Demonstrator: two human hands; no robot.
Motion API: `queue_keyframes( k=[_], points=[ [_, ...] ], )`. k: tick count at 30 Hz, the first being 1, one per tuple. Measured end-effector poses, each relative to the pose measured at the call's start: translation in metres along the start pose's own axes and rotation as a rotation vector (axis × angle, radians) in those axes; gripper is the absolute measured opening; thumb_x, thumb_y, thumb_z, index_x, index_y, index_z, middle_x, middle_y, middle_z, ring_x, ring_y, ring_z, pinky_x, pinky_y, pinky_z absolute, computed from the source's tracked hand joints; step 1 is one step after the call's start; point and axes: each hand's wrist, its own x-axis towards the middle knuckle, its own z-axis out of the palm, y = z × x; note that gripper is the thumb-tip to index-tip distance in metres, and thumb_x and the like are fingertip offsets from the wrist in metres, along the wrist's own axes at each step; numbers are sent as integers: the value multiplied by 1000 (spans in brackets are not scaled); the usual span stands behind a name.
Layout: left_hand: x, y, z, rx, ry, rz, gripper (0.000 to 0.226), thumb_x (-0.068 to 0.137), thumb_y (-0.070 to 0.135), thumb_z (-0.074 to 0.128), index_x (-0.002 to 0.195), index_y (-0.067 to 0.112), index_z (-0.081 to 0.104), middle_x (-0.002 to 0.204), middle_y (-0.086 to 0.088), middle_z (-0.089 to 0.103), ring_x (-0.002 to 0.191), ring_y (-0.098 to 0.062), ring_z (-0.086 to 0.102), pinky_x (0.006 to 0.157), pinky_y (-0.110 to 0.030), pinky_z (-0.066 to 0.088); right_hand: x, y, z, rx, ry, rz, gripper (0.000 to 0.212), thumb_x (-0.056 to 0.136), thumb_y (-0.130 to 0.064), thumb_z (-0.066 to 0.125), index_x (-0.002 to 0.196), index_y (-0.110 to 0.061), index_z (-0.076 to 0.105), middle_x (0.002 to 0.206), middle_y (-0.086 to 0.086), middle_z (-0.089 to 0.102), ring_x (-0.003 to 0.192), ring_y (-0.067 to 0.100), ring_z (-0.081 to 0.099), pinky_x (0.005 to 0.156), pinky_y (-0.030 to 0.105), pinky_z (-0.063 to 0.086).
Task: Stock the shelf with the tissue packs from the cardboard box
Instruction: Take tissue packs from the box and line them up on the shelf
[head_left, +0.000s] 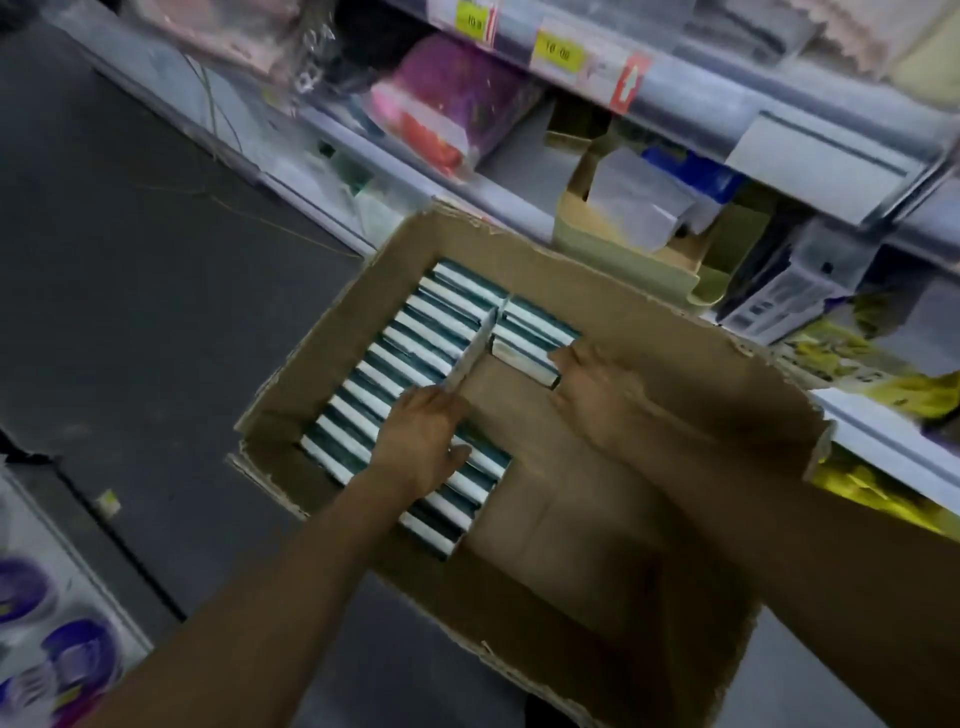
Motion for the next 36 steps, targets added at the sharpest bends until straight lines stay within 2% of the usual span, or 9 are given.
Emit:
queue_keyframes(
  k=[3,7,16,19,21,23,27,31,36],
  points=[
    [16,-11,13,79,-106,142,54,91,37,62,142,23,47,148,-2,44,142,-22,29,120,-36,7,24,2,18,-88,21,-8,39,89,-27,53,124,-10,53,121,11,54,108,30,54,86,42,47],
    [30,-23,28,125,-137,221,53,87,35,66,137,24,53,139,-3,54,136,-23,38,121,-37,12,40,-1,28,-219,12,30,39,93,-32,53,124,-10,47,123,11,49,109,31,52,82,39,48],
    [26,-19,31,125,14,229,28,85,24,67,112,17,67,103,-4,71,111,-26,61,119,-35,17,29,0,24,109,37,177,45,88,-42,60,119,-10,51,120,11,53,107,30,55,79,38,50],
    [9,0,1,-128,58,-11,26,95,31,54,115,15,60,94,-5,68,98,-24,61,108,-33,36,-1,-1,-6,266,162,187,39,88,-39,58,117,-13,52,105,7,66,92,27,63,74,33,47],
    [-3,17,-31,-356,131,-226,25,97,35,51,106,12,54,82,-6,64,80,-23,60,74,-34,49,-24,-2,-34,342,163,220,39,92,-42,56,124,-21,48,100,-5,65,93,20,65,74,30,43],
    [-11,35,-63,-709,137,-455,22,98,33,52,101,11,51,81,-7,61,70,-20,58,58,-31,46,-46,-2,-60,407,166,204,38,93,-43,56,125,-26,44,91,-12,57,89,18,66,71,30,44],
    [-21,60,-115,-1485,138,-791,25,95,28,56,111,9,58,101,-14,68,88,-29,67,76,-41,57,-81,0,-96,494,377,5,41,86,-25,67,121,-26,46,120,-8,52,96,22,62,70,39,52],
    [-28,80,-171,-1685,120,-665,41,96,37,58,124,8,58,111,-17,70,81,-30,71,56,-36,58,-106,-1,-141,477,559,-155,52,80,-1,68,119,-25,44,147,0,30,114,24,53,71,48,56],
    [-44,105,-232,-1677,78,-351,48,84,40,70,125,17,60,114,-6,72,95,-27,72,83,-47,59,-134,-8,-200,500,726,-182,50,78,3,65,119,-19,47,150,6,26,125,19,43,77,47,54]
  ],
)
